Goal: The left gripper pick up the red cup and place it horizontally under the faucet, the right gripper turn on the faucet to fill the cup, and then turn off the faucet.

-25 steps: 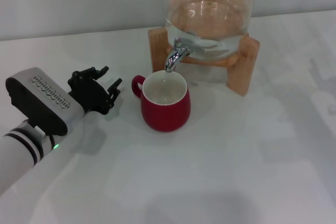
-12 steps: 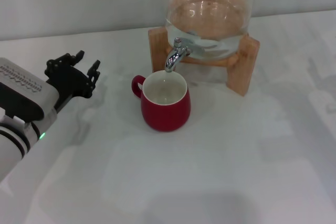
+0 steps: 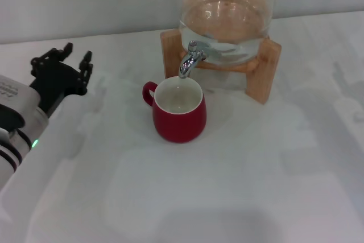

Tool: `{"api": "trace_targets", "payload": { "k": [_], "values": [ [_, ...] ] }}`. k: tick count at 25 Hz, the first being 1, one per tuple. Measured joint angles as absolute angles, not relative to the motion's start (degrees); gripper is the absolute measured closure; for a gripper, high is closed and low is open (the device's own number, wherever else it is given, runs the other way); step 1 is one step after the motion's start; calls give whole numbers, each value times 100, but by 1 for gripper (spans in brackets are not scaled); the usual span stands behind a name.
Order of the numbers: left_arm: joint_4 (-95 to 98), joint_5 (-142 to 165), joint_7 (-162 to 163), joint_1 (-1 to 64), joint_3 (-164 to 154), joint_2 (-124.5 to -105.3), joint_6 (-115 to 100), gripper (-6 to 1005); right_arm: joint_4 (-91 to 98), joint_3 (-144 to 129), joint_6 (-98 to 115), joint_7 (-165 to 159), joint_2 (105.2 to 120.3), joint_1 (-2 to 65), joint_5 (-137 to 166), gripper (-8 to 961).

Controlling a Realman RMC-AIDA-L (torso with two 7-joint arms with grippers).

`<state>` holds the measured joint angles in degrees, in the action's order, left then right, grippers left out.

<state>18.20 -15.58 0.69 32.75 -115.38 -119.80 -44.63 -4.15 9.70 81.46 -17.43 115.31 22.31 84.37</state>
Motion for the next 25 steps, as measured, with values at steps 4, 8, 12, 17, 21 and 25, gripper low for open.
{"api": "trace_targets", "payload": {
  "k": [4,8,12,17,21,25],
  "values": [
    [1828,-1961,78,3184,-11535,-11983,-4556,610,-424,967,8152,-1832,11528,2221,8438,230],
    [1846,-2274,85,3068,-11541,-11985,-4568,608,-430,868,8206,-1907,11532,2205,8443,230],
    [2007,-2365,155,2843,-11545,-11967,-4576,606,-431,657,8393,-1974,11532,2206,8446,230],
    [2255,-2437,176,2464,-11456,-11945,-4729,604,-431,441,8581,-2028,11531,2201,8446,231],
    [2273,-2520,179,2120,-11364,-11944,-5219,555,-431,199,8620,-2061,11531,2206,8447,231],
    [2281,-2636,241,1864,-11363,-11935,-5581,479,-431,23,8653,-2067,11531,2203,8446,231]
  ]
}}
